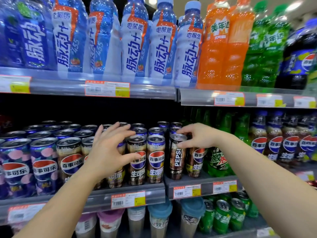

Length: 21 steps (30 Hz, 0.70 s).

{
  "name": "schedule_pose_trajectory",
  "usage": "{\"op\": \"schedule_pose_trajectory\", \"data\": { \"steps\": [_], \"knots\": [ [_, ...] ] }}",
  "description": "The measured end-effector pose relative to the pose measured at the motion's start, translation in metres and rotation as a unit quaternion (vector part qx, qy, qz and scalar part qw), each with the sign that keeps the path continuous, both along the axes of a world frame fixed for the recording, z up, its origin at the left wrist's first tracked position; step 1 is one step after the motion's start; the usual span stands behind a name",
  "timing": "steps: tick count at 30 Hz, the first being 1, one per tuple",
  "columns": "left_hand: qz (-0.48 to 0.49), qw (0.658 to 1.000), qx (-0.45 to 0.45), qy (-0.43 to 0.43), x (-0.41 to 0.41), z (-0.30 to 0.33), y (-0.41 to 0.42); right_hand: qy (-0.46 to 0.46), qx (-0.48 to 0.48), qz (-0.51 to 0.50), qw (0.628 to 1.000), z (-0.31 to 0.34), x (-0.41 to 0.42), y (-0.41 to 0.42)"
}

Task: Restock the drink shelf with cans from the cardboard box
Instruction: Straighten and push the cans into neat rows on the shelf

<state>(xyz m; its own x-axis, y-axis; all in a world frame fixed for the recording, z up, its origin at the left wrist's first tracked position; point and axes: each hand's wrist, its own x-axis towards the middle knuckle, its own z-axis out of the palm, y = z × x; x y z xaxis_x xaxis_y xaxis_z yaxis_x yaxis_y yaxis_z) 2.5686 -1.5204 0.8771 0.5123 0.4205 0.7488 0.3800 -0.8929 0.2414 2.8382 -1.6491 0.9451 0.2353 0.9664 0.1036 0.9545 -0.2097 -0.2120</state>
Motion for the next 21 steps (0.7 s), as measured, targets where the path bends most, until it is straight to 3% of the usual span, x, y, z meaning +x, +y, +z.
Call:
{"op": "schedule_pose_trajectory", "data": {
  "steps": [4, 7, 11, 17, 21],
  "knots": [
    [-0.064, 0.985, -0.143, -0.074, -0.001, 0.006, -0.005, -0.026, 0.025, -0.003, 0.999, -0.001, 0.0, 0.002],
    [-0.106, 0.969, -0.201, -0.096, 0.001, 0.003, -0.007, -0.057, 0.075, -0.031, 0.995, -0.006, -0.006, 0.007],
    [-0.124, 0.962, -0.226, -0.09, 0.001, -0.004, -0.005, 0.055, 0.034, 0.014, 0.998, -0.005, -0.002, 0.005],
    [-0.108, 0.961, -0.239, -0.092, 0.0, -0.004, -0.005, -0.052, 0.066, -0.004, 0.996, -0.002, -0.005, 0.01],
    [-0.095, 0.963, -0.236, -0.089, 0.0, -0.004, -0.004, 0.026, 0.052, 0.031, 0.998, 0.0, 0.002, 0.005]
  ]
}}
